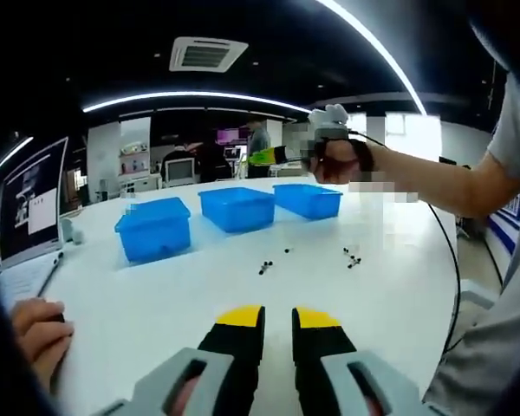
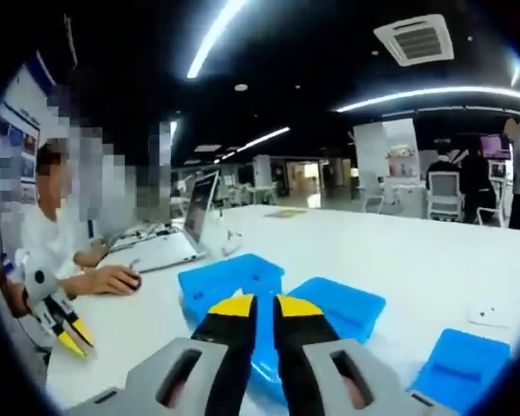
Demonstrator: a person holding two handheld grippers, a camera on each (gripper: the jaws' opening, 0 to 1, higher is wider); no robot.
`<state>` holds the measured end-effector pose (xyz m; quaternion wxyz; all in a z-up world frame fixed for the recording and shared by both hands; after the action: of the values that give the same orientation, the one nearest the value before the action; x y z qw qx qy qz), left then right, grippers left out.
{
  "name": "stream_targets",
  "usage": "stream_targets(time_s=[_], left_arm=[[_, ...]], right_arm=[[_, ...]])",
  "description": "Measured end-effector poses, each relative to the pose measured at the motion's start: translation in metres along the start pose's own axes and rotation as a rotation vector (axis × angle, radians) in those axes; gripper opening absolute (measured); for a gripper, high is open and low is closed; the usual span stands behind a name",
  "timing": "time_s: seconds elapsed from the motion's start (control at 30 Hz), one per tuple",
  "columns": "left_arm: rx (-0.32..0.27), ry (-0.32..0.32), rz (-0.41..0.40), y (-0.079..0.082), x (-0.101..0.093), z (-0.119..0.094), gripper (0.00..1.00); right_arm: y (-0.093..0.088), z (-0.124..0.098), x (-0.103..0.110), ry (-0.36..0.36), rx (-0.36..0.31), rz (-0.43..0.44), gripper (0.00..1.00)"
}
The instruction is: Pick up the resistors one by one and place each resistor into its matching bin, sorting the parts by color and model until every resistor is separated into the correct bin for its type
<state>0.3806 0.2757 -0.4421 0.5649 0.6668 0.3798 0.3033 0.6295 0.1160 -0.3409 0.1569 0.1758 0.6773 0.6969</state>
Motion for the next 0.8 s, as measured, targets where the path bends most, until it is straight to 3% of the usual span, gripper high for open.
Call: stream_targets(time_s=[0.07,0.2,0.27,0.37,0.47,0.63,0.8], left_arm=[[0.001,0.004,0.005,0.002,0.0,0.0,0.16],[0.008,0.012,0.012,0.003,0.0,0.001,0.16],[0.009,0.01,0.014,0.003,-0.002,0.002,0.16],[0.011,-0.002,0.02,0.004,-0.006,0.005,0.16],[0.01,-0.014,0.028,0.004,-0.011,0.006,0.16],[-0.001,-0.008,0.034,0.007,-0.012,0.009,0.16],[-0.004,-0.015,0.034,0.008,-0.014,0.009,0.16]], right_arm=[[0.003,-0.004,0.009,0.047,0.036,-0.074,0.1],[0.006,-0.012,0.023,0.109,0.076,-0.131,0.1],[0.004,-0.02,0.035,0.165,0.133,-0.202,0.1],[-0.009,-0.033,0.051,0.264,0.271,-0.318,0.11],[-0.026,-0.045,0.073,0.403,0.405,-0.338,0.11],[-0.058,-0.072,0.107,0.641,0.668,-0.505,0.11],[-0.075,-0.093,0.123,0.781,0.803,-0.551,0.11]])
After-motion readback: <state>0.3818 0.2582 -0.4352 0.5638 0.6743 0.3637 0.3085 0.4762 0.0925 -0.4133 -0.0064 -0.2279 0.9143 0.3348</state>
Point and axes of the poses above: the point that each gripper's makers call its tool centre point, and the gripper's own axes: z roughly forward along the fingers, x roughly to its left, y roughly out of its top, the point moved 5 cm from there along -z, roughly backward along the fingers, and after that the axes turned 11 degrees about -x, right-handed, at the moved point
